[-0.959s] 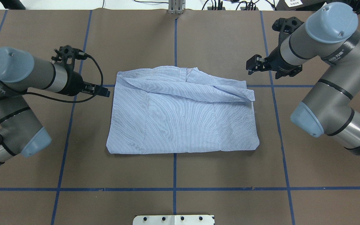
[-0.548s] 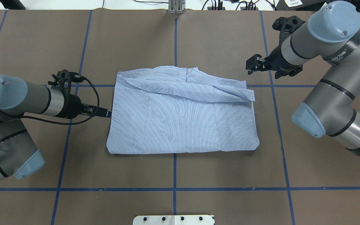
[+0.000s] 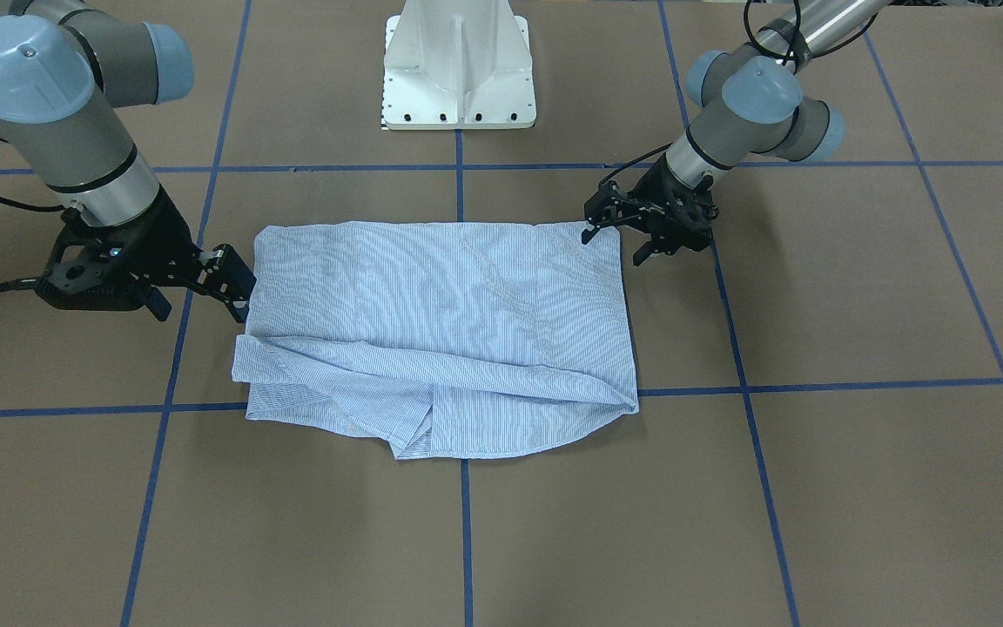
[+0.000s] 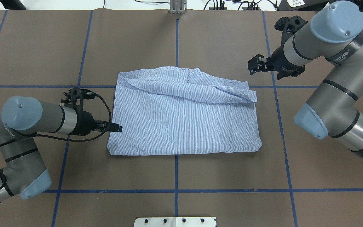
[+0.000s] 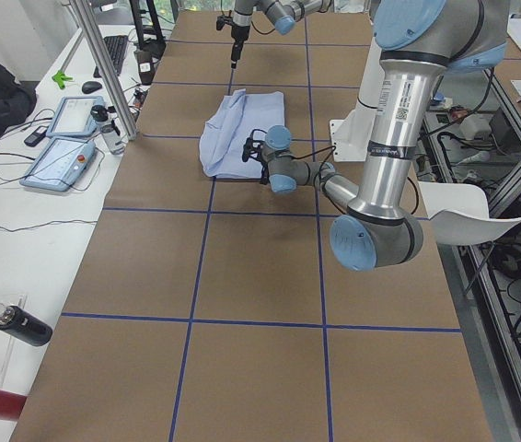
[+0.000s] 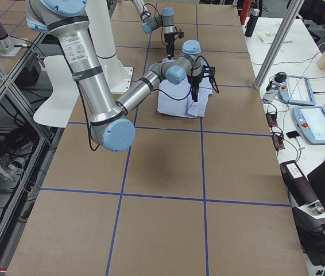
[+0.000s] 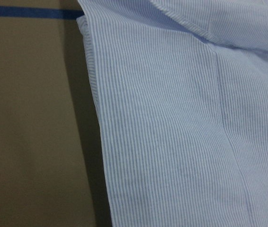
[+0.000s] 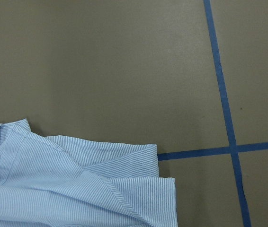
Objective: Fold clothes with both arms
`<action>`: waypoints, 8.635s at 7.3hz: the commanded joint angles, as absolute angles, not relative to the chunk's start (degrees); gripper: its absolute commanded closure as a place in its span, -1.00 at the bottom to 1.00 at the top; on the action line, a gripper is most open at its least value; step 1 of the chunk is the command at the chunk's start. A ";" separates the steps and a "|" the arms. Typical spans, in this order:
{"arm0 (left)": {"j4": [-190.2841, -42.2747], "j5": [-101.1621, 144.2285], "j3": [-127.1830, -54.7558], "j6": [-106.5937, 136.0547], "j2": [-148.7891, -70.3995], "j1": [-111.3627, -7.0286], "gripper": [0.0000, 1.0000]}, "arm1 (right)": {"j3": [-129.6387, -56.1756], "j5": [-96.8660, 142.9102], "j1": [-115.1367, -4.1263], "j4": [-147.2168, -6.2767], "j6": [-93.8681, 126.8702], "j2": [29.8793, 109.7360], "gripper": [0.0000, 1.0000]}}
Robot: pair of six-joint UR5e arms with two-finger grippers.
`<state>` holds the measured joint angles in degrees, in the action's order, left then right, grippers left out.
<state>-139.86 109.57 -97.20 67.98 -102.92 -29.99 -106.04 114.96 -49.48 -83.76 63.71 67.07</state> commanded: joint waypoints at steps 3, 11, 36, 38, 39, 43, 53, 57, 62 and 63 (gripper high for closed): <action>-139.57 108.28 -97.29 69.17 -102.83 -26.55 -1.00 | -106.08 115.05 -49.48 -83.76 63.72 67.06 -1.00; -139.04 108.72 -103.50 71.02 -95.67 -26.54 1.00 | -106.52 115.05 -49.48 -83.76 64.07 67.15 -1.00; -127.44 124.45 -85.16 35.86 -111.62 -57.48 -1.00 | -59.54 84.41 -21.47 -99.49 48.72 16.37 -1.00; -127.44 126.47 -85.17 35.95 -111.18 -57.39 -1.00 | -59.24 79.48 -19.17 -105.43 42.13 16.53 -0.99; -127.44 126.47 -85.08 35.95 -111.18 -57.39 -1.00 | -59.15 77.54 -18.46 -107.38 40.53 16.78 -0.99; -127.44 126.56 -85.17 35.95 -111.18 -57.39 -1.00 | -59.06 74.80 -17.23 -108.81 38.67 19.07 -0.93; -127.35 127.18 -85.43 36.04 -111.36 -57.30 -1.00 | -77.29 74.09 -25.38 -108.63 27.45 37.92 -0.93; -127.35 126.92 -86.91 40.56 -111.27 -57.39 -1.00 | -88.57 92.37 -33.36 -107.85 29.77 41.04 -0.96; -127.35 119.74 -107.26 68.42 -102.07 -43.37 -1.00 | -93.58 107.31 -35.86 -75.89 64.61 53.94 -0.98; -127.35 115.53 -110.97 75.51 -99.17 -38.37 -1.00 | -96.30 107.40 -35.25 -75.59 73.74 55.44 -0.98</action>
